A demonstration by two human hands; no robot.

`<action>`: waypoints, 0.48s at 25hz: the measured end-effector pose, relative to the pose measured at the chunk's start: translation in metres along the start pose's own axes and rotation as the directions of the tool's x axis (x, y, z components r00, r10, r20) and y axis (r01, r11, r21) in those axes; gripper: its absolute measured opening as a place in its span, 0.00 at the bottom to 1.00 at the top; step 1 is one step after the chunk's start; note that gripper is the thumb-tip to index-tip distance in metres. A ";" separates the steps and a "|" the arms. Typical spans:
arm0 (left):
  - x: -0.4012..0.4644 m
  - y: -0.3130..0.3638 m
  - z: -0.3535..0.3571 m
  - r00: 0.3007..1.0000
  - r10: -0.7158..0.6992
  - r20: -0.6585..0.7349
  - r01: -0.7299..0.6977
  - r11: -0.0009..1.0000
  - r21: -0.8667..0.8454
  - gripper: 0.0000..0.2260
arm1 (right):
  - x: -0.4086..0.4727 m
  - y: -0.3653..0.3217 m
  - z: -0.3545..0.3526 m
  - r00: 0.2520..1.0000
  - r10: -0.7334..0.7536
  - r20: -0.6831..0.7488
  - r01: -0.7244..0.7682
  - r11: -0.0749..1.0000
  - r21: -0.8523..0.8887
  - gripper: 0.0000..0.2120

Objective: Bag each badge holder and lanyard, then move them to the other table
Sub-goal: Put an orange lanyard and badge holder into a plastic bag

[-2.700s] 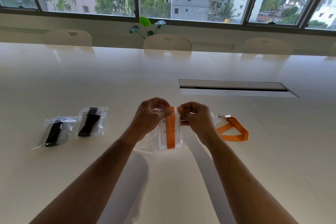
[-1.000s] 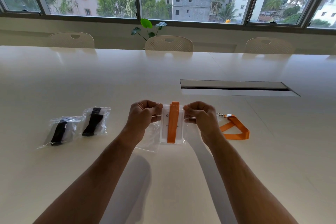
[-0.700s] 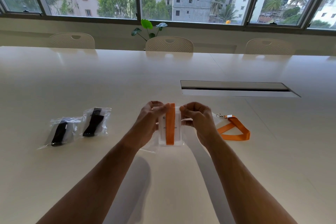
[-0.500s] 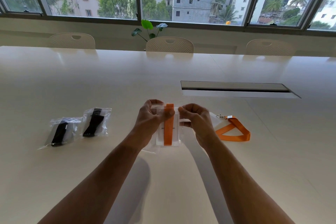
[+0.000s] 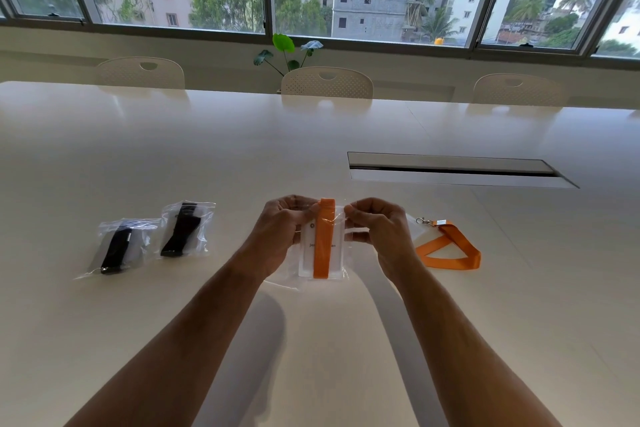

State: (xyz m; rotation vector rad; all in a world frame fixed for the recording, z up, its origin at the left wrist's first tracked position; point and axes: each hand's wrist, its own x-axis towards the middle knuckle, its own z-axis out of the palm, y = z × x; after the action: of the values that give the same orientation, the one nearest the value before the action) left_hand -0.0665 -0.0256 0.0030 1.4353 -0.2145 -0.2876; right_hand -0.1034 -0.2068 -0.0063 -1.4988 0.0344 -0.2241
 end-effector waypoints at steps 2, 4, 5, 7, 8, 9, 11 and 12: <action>-0.001 0.002 -0.004 0.999 -0.026 0.046 0.027 0.999 -0.020 0.06 | 0.000 0.000 -0.002 1.000 0.009 0.011 -0.009 1.000 -0.015 0.07; -0.001 0.005 -0.009 0.995 -0.052 0.084 0.055 0.998 -0.035 0.08 | -0.001 0.000 -0.003 1.000 0.013 0.019 -0.013 1.000 -0.028 0.08; -0.001 0.005 -0.011 0.993 -0.062 0.099 0.066 0.997 -0.038 0.10 | 0.000 0.000 -0.003 1.000 0.015 0.023 -0.015 0.999 -0.031 0.08; -0.002 0.007 -0.016 0.989 -0.088 0.118 0.093 0.995 -0.043 0.12 | 0.000 -0.001 -0.004 0.999 0.023 0.029 -0.022 0.999 -0.030 0.09; -0.002 0.007 -0.019 0.986 -0.100 0.130 0.106 0.993 -0.042 0.12 | 0.001 -0.001 -0.004 0.999 0.028 0.035 -0.027 0.999 -0.026 0.09; -0.002 0.008 -0.023 0.985 -0.106 0.139 0.112 0.993 -0.033 0.12 | 0.001 0.000 -0.003 0.999 0.032 0.043 -0.031 0.999 -0.022 0.09; -0.004 0.009 -0.028 0.986 -0.111 0.121 0.112 0.994 0.002 0.11 | 0.001 0.001 -0.001 0.998 0.038 0.051 -0.037 0.999 -0.015 0.09; -0.004 0.009 -0.031 0.989 -0.114 0.092 0.113 0.994 0.010 0.09 | 0.002 0.002 0.001 0.998 0.039 0.050 -0.038 0.999 -0.013 0.09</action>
State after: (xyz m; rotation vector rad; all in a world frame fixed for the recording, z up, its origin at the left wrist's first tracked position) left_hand -0.0603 0.0057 0.0083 1.4429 -0.2095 -0.4478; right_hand -0.1012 -0.2055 -0.0077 -1.5138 0.0246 -0.1553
